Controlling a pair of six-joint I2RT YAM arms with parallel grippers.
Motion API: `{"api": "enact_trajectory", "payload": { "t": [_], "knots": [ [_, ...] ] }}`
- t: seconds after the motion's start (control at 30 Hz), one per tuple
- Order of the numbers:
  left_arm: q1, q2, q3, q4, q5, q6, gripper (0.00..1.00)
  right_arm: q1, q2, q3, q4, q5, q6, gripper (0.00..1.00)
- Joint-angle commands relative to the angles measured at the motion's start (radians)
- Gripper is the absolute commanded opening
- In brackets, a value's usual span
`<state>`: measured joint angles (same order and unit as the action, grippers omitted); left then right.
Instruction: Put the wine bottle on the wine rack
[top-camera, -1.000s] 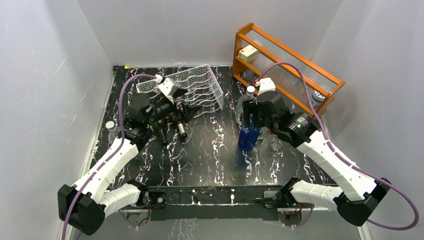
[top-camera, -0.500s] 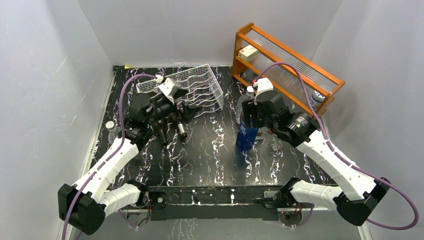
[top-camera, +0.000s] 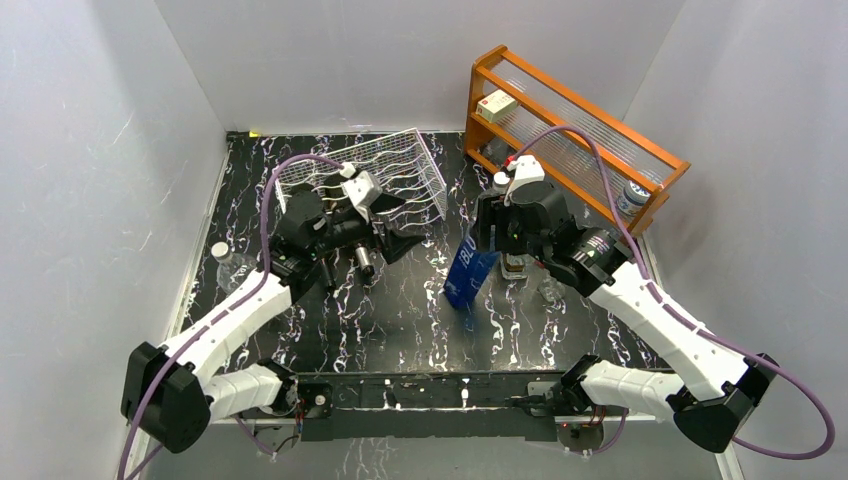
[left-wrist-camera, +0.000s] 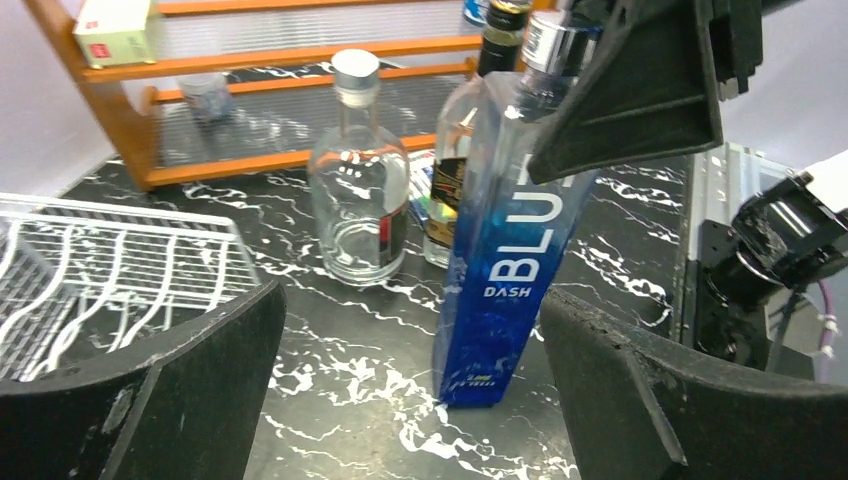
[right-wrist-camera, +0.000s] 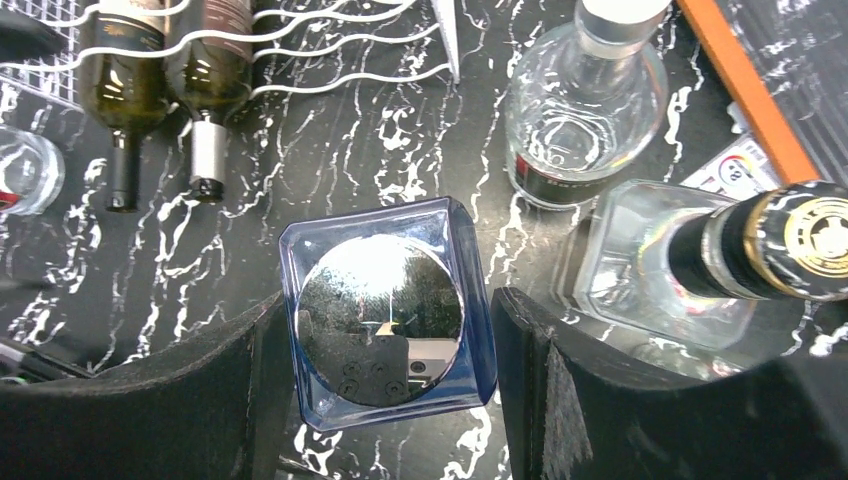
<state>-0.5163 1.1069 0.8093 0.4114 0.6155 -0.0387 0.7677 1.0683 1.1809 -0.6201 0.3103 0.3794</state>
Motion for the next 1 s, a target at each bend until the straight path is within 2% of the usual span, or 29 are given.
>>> {"api": "enact_trajectory", "payload": {
  "t": [0.0,0.27,0.53,0.97],
  "knots": [
    [-0.055,0.028,-0.035,0.104,0.038,-0.031,0.97,0.002,-0.043,0.001,0.200,-0.070,0.101,0.33],
    [-0.139,0.104,-0.110,0.122,-0.049,-0.028,0.96,0.001,-0.030,-0.011,0.234,-0.142,0.147,0.33],
    [-0.187,0.173,-0.146,0.122,0.007,0.029,0.96,-0.001,-0.013,-0.016,0.226,-0.167,0.192,0.33],
    [-0.241,0.257,-0.119,0.098,-0.025,0.109,0.92,-0.008,-0.029,-0.038,0.272,-0.201,0.257,0.33]
  ]
}}
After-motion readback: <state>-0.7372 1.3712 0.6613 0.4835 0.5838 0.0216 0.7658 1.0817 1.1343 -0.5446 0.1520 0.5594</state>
